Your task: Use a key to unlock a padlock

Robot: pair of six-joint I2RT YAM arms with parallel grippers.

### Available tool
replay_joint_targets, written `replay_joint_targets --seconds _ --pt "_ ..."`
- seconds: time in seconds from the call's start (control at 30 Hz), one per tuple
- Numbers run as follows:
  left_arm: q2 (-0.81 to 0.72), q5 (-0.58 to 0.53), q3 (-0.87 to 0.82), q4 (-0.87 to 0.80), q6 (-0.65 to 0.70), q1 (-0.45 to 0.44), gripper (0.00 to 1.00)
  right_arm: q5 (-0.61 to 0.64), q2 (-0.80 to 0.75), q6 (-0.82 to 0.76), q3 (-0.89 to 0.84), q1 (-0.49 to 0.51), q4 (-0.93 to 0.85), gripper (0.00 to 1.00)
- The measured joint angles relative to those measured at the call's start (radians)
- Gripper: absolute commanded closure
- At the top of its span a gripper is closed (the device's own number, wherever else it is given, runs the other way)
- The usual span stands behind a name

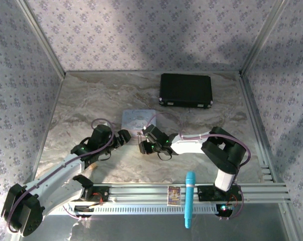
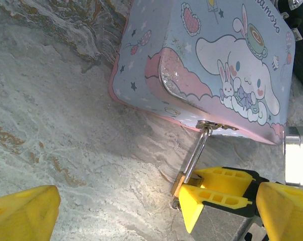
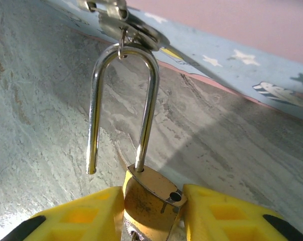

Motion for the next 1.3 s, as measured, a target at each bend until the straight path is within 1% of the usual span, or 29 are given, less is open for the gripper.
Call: replay_joint_targets --seconds 0.07,0.23,0.4,0.5,0.57,0.67,0.73,0.8,0.9,0.97,1.07,1.13,1.2,1.23,1.3 --pt "0.0 0.0 0.0 0.0 -0.004 0.0 0.0 0.003 0.002 0.0 0.0 0.0 0.002 0.64" --pt "0.0 0.0 0.0 0.0 -0.005 0.0 0.0 -0.005 0.0 0.01 -0.014 -0.006 0.027 0.74" --pt "0.0 -0.006 0.0 -0.001 0.003 0.0 0.0 -0.06 -0.005 0.039 -0.067 -0.023 0.132 0.83" --pt "0.0 -0.04 0.004 -0.016 0.048 -0.009 0.0 -0.089 -0.018 0.058 -0.106 -0.036 0.185 0.85" --pt "0.014 -0.086 0.04 -0.068 0.112 -0.029 0.02 -0.1 -0.036 0.072 -0.14 -0.048 0.216 0.87" --pt "0.071 -0.148 0.159 -0.14 0.238 -0.042 0.11 -0.118 -0.068 0.094 -0.196 -0.068 0.261 0.87" --pt "0.111 -0.172 0.244 -0.152 0.346 -0.043 0.17 -0.134 -0.082 0.117 -0.229 -0.08 0.298 0.88" --pt "0.149 -0.181 0.317 -0.152 0.466 -0.051 0.2 -0.152 -0.09 0.146 -0.259 -0.095 0.33 0.88" --pt "0.211 -0.187 0.407 -0.152 0.647 -0.084 0.22 -0.183 -0.094 0.188 -0.296 -0.114 0.386 0.88" --pt "0.282 -0.197 0.472 -0.155 0.765 -0.106 0.23 -0.211 -0.095 0.209 -0.317 -0.129 0.421 0.88" --pt "0.418 -0.211 0.568 -0.163 0.908 -0.14 0.23 -0.238 -0.102 0.228 -0.344 -0.147 0.454 0.88" --pt "0.504 -0.229 0.6 -0.155 0.987 -0.172 0.24 -0.249 -0.107 0.243 -0.361 -0.155 0.478 0.89" --pt "0.58 -0.247 0.61 -0.154 1.047 -0.206 0.27 -0.251 -0.115 0.257 -0.38 -0.16 0.497 0.88" --pt "0.618 -0.251 0.61 -0.155 1.074 -0.221 0.31 -0.249 -0.123 0.266 -0.391 -0.16 0.505 0.88" --pt "0.669 -0.25 0.61 -0.165 1.115 -0.245 0.32 -0.24 -0.137 0.28 -0.412 -0.16 0.515 0.88"
